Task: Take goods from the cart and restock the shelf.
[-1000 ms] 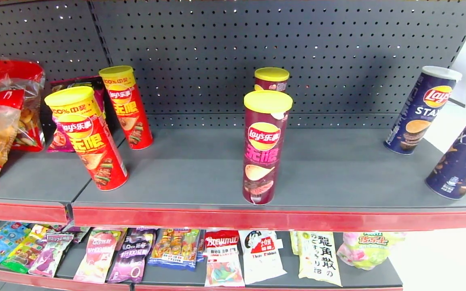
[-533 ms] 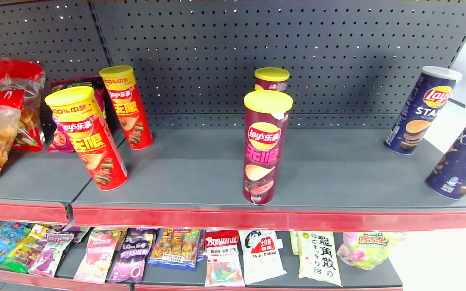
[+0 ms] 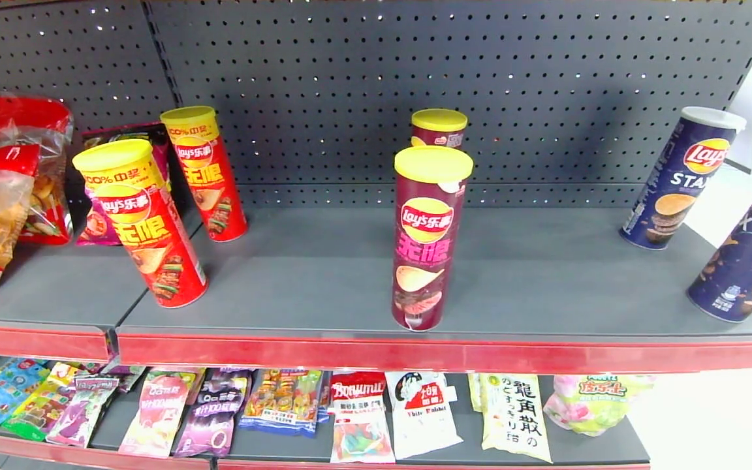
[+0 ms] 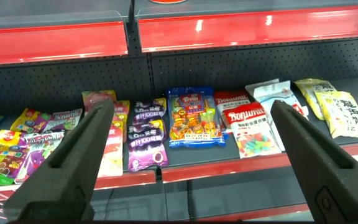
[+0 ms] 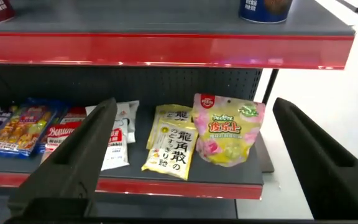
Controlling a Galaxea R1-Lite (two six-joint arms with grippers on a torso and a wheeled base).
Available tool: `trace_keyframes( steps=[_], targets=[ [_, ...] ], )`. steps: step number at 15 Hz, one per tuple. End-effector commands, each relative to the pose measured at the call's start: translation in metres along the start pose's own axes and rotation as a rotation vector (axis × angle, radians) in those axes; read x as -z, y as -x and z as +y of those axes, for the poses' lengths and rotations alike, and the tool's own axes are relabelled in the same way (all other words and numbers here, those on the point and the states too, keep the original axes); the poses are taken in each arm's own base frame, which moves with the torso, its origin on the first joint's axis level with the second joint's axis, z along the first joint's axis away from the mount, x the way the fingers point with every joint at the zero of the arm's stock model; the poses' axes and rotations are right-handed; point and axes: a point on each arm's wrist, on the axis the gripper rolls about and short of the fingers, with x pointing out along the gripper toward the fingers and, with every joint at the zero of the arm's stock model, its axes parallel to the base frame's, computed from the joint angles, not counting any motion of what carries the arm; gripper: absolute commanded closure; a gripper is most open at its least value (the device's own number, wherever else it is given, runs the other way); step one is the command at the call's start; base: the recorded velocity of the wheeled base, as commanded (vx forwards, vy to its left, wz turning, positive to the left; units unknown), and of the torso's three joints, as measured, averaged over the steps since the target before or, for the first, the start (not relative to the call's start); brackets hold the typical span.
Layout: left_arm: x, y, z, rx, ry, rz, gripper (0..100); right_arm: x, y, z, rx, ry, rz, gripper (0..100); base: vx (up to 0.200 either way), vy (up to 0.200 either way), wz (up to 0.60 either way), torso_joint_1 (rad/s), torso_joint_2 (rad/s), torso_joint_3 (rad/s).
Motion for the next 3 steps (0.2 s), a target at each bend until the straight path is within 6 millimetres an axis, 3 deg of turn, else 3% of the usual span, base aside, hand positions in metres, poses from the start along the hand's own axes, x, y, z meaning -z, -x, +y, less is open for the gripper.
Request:
trace_keyframes(
  steps=[1, 3],
  targets=[
    [0.0, 0.0, 0.0, 0.0, 0.0, -0.001, 0, 0.0001, -0.0001, 0.0, 0.001, -0.001, 0.001, 0, 0.0, 0.0, 0.0, 0.0, 0.0, 0.0],
    [0.0, 0.0, 0.0, 0.0, 0.0, -0.001, 0, 0.0001, -0.0001, 0.0, 0.002, 0.0, 0.001, 0, 0.0, 0.0, 0.0, 0.0, 0.0, 0.0]
  ],
)
